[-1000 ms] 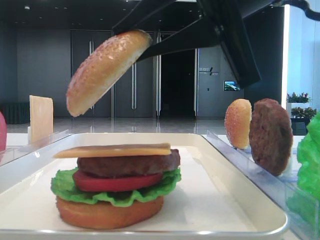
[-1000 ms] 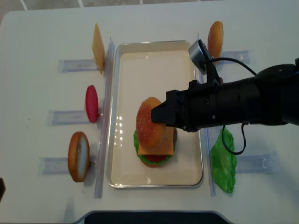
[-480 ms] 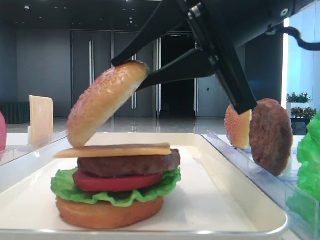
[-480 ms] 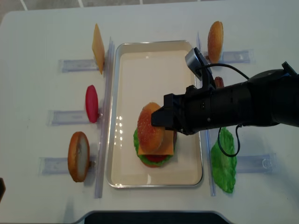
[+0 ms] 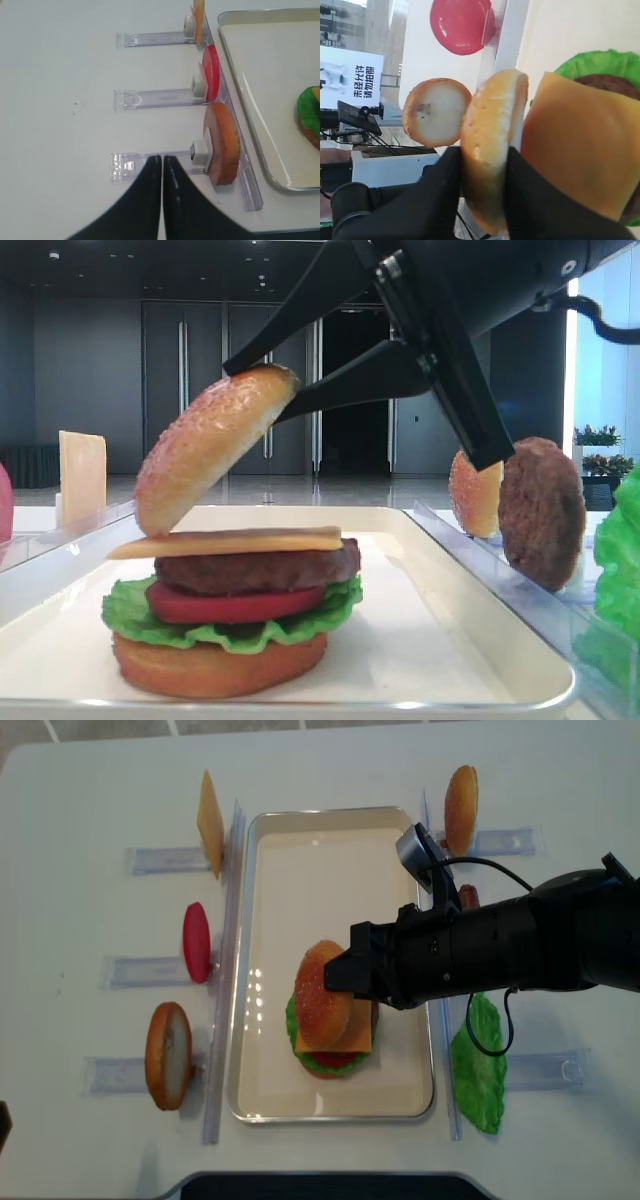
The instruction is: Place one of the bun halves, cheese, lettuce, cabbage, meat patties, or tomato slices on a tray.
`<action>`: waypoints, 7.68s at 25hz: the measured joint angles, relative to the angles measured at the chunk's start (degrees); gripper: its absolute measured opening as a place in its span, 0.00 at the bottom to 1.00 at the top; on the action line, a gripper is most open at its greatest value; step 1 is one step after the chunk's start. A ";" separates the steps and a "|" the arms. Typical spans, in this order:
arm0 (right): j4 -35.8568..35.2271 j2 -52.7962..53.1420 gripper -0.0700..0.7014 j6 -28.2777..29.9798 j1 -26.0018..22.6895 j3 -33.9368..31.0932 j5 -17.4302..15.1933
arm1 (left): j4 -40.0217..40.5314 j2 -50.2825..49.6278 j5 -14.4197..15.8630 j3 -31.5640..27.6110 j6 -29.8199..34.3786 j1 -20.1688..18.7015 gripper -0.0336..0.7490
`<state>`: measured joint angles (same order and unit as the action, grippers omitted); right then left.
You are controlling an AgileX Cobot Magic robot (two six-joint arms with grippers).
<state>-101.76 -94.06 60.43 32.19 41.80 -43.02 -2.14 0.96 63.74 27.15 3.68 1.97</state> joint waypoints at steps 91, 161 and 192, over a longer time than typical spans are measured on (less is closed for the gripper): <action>13.93 2.59 0.88 -9.73 0.00 0.00 7.41 | 0.00 0.00 0.00 0.00 0.00 0.00 0.04; 88.58 16.80 0.86 -55.90 -29.95 23.85 -26.38 | 0.00 0.00 0.00 0.00 0.00 0.00 0.04; 99.41 66.91 0.84 -61.14 -29.95 -3.51 -26.94 | 0.00 0.00 -0.05 0.00 0.00 0.00 0.04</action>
<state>-2.36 -27.15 -0.71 2.23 38.29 -69.96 -2.14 0.96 63.69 27.15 3.68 1.97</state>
